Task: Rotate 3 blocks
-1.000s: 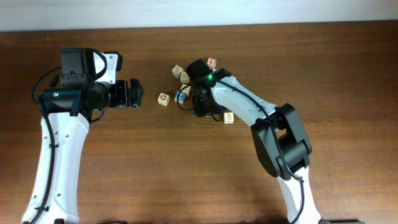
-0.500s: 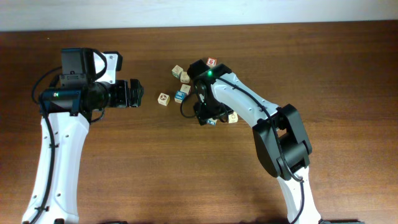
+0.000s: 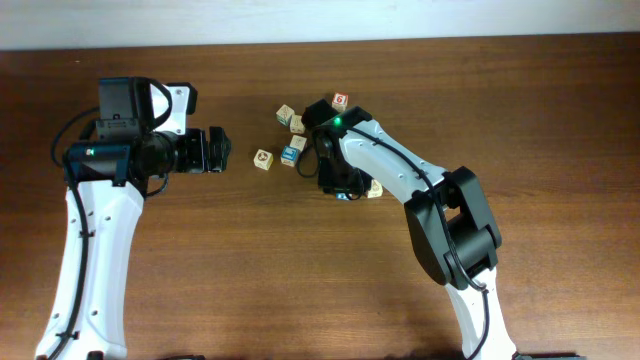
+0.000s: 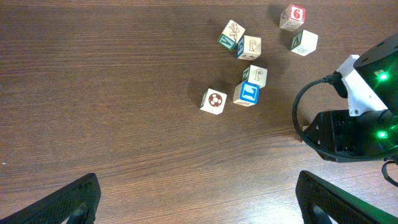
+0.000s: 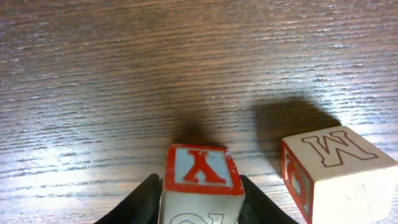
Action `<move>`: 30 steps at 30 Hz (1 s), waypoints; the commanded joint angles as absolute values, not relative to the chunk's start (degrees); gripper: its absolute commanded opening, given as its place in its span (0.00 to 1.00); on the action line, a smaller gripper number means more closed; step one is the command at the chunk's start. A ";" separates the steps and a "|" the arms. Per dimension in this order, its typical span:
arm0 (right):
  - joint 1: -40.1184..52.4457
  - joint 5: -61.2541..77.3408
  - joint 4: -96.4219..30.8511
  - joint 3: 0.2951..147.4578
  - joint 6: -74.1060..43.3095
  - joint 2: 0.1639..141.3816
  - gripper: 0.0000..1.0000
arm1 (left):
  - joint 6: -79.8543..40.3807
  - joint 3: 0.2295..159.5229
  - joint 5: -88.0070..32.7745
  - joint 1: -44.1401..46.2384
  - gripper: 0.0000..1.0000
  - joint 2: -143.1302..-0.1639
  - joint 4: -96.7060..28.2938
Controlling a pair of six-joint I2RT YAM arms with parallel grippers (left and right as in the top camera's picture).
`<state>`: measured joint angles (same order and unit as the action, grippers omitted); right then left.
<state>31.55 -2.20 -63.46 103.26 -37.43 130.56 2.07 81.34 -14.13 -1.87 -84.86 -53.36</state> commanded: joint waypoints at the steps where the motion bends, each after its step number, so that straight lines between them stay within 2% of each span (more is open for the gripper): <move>1: 31.81 -3.51 -63.68 102.78 -34.68 130.56 0.38 | 1.72 82.46 -13.76 -1.76 0.99 -84.97 -53.28; 3: 31.81 -3.49 -64.14 102.74 -32.73 130.56 0.38 | 1.72 82.46 -13.76 -1.76 0.99 -84.97 -53.28; 7: 31.86 -3.51 -64.77 102.74 -25.89 130.56 0.31 | 1.72 82.46 -13.76 -1.76 0.99 -84.97 -53.28; 14: 29.71 -3.46 -68.75 103.09 -29.02 130.54 0.35 | 1.72 82.46 -13.76 -1.76 0.99 -84.97 -53.28; 18: 28.40 -3.51 -68.38 104.68 -28.93 130.54 0.44 | 1.72 82.46 -13.76 -1.76 0.99 -84.97 -53.28; 21: 28.42 -2.81 -69.78 108.95 -26.76 130.54 0.56 | 1.72 82.46 -13.76 -1.76 0.99 -84.97 -53.28; 23: 28.42 -1.13 -71.31 115.28 -25.71 130.54 0.56 | 1.72 82.46 -13.76 -1.76 0.99 -84.97 -53.28; 26: 28.86 5.67 -63.02 117.97 -27.11 130.58 0.60 | 1.72 82.46 -13.76 -1.76 0.99 -84.97 -53.28; 30: 32.14 5.37 -46.89 114.30 -42.63 131.63 0.65 | 1.72 82.46 -13.76 -1.76 0.99 -84.97 -53.28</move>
<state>30.09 4.67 -49.50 116.01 -34.28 130.58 2.07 81.34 -14.13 -1.87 -84.88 -53.30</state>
